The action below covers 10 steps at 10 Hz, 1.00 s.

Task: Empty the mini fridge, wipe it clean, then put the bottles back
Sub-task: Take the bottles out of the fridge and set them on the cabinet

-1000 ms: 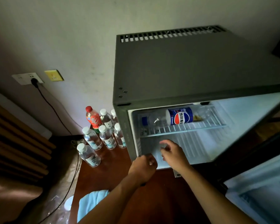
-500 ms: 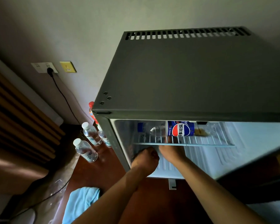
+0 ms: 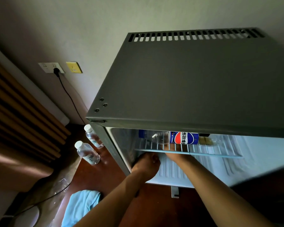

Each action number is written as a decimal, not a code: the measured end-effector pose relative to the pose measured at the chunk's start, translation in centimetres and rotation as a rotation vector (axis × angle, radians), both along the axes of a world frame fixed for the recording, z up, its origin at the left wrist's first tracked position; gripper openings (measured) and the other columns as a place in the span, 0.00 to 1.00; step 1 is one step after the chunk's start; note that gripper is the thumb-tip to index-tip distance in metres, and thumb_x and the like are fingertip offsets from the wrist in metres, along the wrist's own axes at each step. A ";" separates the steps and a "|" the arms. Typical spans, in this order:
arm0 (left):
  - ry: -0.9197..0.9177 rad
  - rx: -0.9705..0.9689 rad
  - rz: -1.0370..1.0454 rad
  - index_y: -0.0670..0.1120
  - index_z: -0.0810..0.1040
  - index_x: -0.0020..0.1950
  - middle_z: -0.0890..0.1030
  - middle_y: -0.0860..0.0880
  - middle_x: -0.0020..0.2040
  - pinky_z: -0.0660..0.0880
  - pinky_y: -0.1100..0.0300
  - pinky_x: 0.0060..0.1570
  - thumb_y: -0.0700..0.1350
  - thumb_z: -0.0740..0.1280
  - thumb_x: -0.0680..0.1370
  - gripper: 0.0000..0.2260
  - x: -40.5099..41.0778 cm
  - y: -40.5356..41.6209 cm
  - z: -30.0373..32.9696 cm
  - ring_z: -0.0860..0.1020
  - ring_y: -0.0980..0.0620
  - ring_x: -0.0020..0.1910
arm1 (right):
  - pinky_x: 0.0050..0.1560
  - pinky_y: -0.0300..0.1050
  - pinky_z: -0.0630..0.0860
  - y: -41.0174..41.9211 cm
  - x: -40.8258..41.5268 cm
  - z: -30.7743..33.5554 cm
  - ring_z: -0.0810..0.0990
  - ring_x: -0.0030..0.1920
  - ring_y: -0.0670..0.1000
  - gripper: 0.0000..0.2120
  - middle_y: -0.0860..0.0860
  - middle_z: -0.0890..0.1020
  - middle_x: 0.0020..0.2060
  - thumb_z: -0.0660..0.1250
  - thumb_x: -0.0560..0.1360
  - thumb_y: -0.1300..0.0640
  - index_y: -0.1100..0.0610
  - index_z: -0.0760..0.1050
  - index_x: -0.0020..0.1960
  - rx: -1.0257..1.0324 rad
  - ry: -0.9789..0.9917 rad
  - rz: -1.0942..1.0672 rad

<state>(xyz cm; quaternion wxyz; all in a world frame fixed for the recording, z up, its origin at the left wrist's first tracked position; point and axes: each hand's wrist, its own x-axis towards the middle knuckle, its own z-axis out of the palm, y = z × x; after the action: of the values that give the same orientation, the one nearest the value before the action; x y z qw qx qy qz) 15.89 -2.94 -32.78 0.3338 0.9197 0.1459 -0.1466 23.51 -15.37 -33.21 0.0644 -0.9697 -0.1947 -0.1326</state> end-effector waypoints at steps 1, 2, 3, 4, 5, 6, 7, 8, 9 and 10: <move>-0.021 0.010 -0.017 0.49 0.77 0.51 0.82 0.49 0.47 0.73 0.60 0.44 0.49 0.61 0.79 0.07 -0.3 0.1 0.0 0.80 0.47 0.46 | 0.21 0.27 0.57 -1.5 -0.6 -2.0 0.67 0.14 0.39 0.42 0.46 0.63 0.10 0.39 0.83 0.51 0.54 0.67 0.12 -0.101 -0.205 -0.081; -0.056 0.027 -0.031 0.48 0.77 0.51 0.83 0.49 0.48 0.72 0.61 0.43 0.49 0.62 0.79 0.07 -0.7 0.3 0.0 0.80 0.46 0.48 | 0.28 0.37 0.72 -1.1 -1.2 -0.4 0.75 0.25 0.48 0.19 0.49 0.75 0.24 0.59 0.78 0.59 0.54 0.81 0.31 -0.045 -0.182 -0.003; -0.070 0.026 -0.040 0.50 0.78 0.53 0.83 0.50 0.52 0.73 0.61 0.47 0.49 0.63 0.79 0.06 -1.5 0.3 0.0 0.81 0.48 0.51 | 0.36 0.43 0.76 -1.5 -2.3 -0.1 0.80 0.35 0.53 0.06 0.55 0.81 0.35 0.68 0.75 0.57 0.59 0.82 0.48 0.158 -0.005 0.059; -0.084 0.027 -0.048 0.54 0.78 0.55 0.84 0.53 0.53 0.71 0.64 0.46 0.50 0.64 0.78 0.07 -2.5 0.2 0.3 0.81 0.51 0.50 | 0.38 0.41 0.75 -2.0 -3.9 -0.1 0.81 0.41 0.53 0.14 0.54 0.82 0.43 0.66 0.78 0.52 0.57 0.74 0.62 0.289 0.213 0.025; -0.101 0.021 -0.054 0.54 0.78 0.56 0.84 0.55 0.53 0.70 0.65 0.45 0.50 0.66 0.77 0.09 -3.3 0.2 0.5 0.81 0.52 0.51 | 0.38 0.43 0.76 -2.1 -5.5 -0.1 0.83 0.41 0.55 0.21 0.54 0.83 0.47 0.68 0.77 0.52 0.57 0.70 0.67 0.338 0.201 0.044; -0.082 -0.025 -0.079 0.55 0.77 0.57 0.83 0.56 0.52 0.72 0.64 0.47 0.49 0.67 0.76 0.10 -4.6 0.3 0.4 0.81 0.54 0.50 | 0.41 0.48 0.80 -1.9 -7.3 0.1 0.83 0.44 0.55 0.20 0.54 0.83 0.52 0.68 0.77 0.50 0.56 0.70 0.65 0.352 0.239 0.017; -0.071 -0.045 -0.104 0.54 0.75 0.60 0.83 0.55 0.53 0.74 0.61 0.50 0.49 0.67 0.75 0.14 -5.8 0.4 0.1 0.81 0.53 0.53 | 0.39 0.48 0.80 -1.2 -8.9 0.6 0.82 0.41 0.51 0.13 0.51 0.83 0.48 0.67 0.78 0.48 0.52 0.71 0.58 0.360 0.251 0.014; -0.071 -0.070 -0.099 0.53 0.71 0.65 0.83 0.54 0.55 0.71 0.62 0.48 0.52 0.69 0.75 0.19 -6.7 0.6 -0.3 0.81 0.51 0.54 | 0.34 0.42 0.75 -0.5 -10.1 1.1 0.80 0.38 0.49 0.10 0.48 0.83 0.44 0.66 0.77 0.48 0.51 0.69 0.54 0.363 0.224 -0.005; -0.051 -0.089 -0.111 0.51 0.66 0.68 0.83 0.51 0.56 0.74 0.58 0.50 0.54 0.72 0.75 0.25 -7.8 0.9 -0.8 0.81 0.48 0.54 | 0.33 0.32 0.64 -0.1 -11.6 1.1 0.79 0.38 0.47 0.11 0.47 0.83 0.43 0.68 0.76 0.48 0.51 0.70 0.54 0.383 0.224 -0.027; -0.010 -0.089 -0.144 0.52 0.64 0.70 0.83 0.49 0.57 0.77 0.54 0.54 0.54 0.71 0.76 0.27 -8.8 1.5 -1.4 0.82 0.48 0.54 | 0.34 0.31 0.64 0.4 -13.5 0.9 0.81 0.40 0.47 0.12 0.46 0.83 0.43 0.69 0.75 0.48 0.51 0.70 0.53 0.392 0.256 -0.059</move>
<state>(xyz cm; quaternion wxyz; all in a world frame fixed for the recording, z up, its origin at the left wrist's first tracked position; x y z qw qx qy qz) 7.05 -1.43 -34.15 0.3637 0.9127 0.0711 -0.1720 9.96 -14.96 -32.33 0.2716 -0.9529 -0.1271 -0.0456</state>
